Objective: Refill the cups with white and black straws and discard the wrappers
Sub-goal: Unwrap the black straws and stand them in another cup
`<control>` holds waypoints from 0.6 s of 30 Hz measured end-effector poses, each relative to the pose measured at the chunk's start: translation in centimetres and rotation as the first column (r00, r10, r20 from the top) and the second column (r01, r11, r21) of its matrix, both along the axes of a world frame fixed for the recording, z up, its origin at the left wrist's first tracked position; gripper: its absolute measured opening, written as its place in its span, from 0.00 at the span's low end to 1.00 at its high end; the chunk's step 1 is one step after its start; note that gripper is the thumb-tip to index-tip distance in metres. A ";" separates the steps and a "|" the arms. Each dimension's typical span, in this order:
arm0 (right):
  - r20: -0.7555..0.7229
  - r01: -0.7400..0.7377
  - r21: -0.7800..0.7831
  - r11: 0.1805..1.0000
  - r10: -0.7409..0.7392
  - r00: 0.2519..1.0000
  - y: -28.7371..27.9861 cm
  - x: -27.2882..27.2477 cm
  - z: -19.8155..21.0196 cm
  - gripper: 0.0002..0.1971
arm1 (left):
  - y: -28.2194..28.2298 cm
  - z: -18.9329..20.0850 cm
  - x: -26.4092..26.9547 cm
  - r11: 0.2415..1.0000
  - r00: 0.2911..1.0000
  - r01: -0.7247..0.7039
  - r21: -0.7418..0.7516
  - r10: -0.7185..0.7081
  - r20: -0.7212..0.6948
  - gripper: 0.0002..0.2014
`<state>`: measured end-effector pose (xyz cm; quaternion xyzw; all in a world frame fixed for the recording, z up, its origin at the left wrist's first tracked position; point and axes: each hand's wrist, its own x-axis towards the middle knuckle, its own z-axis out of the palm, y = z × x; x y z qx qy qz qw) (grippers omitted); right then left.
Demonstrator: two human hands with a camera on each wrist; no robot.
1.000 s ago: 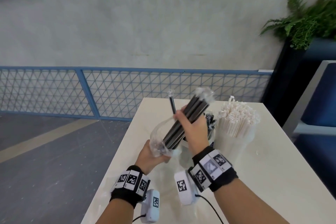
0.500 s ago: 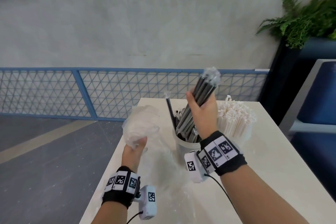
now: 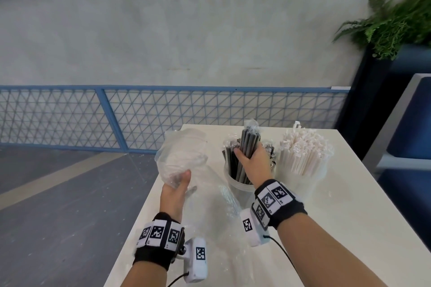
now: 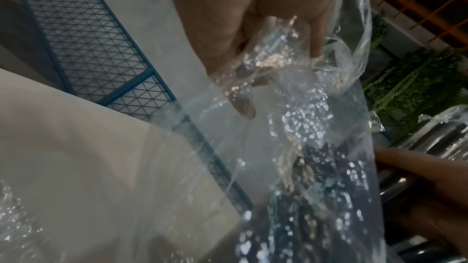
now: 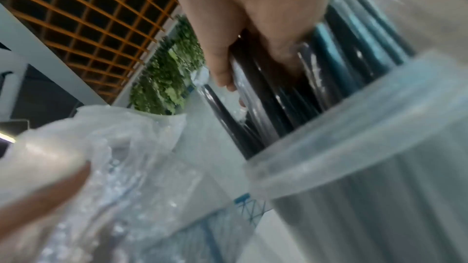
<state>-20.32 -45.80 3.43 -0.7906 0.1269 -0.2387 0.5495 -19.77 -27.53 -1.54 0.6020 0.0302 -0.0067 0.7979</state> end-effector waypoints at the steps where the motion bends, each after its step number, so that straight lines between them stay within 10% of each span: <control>1: -0.019 0.001 -0.013 1.000 -0.001 1.000 -0.1 0.1 -0.3 0.17 | -0.1 0.0 -0.1 1.000 1.000 -0.002 -0.014 0.002 -0.010 0.20; 9: 0.284 0.051 -0.066 0.996 -0.030 0.958 0.3 -0.1 1.2 0.21 | 0.1 -0.7 -0.4 0.998 0.996 -0.037 -0.046 0.033 -0.083 0.19; 13: 0.108 0.028 -0.268 0.963 0.001 0.994 -0.5 0.8 0.0 0.05 | -0.1 -1.1 -0.8 0.999 0.995 -0.035 -0.034 0.032 -0.093 0.07; 18: 0.018 -0.055 -0.331 0.942 0.065 0.998 -0.9 0.5 -1.4 0.14 | -0.2 -1.6 -1.1 0.994 0.996 -0.044 -0.098 0.036 -0.076 0.09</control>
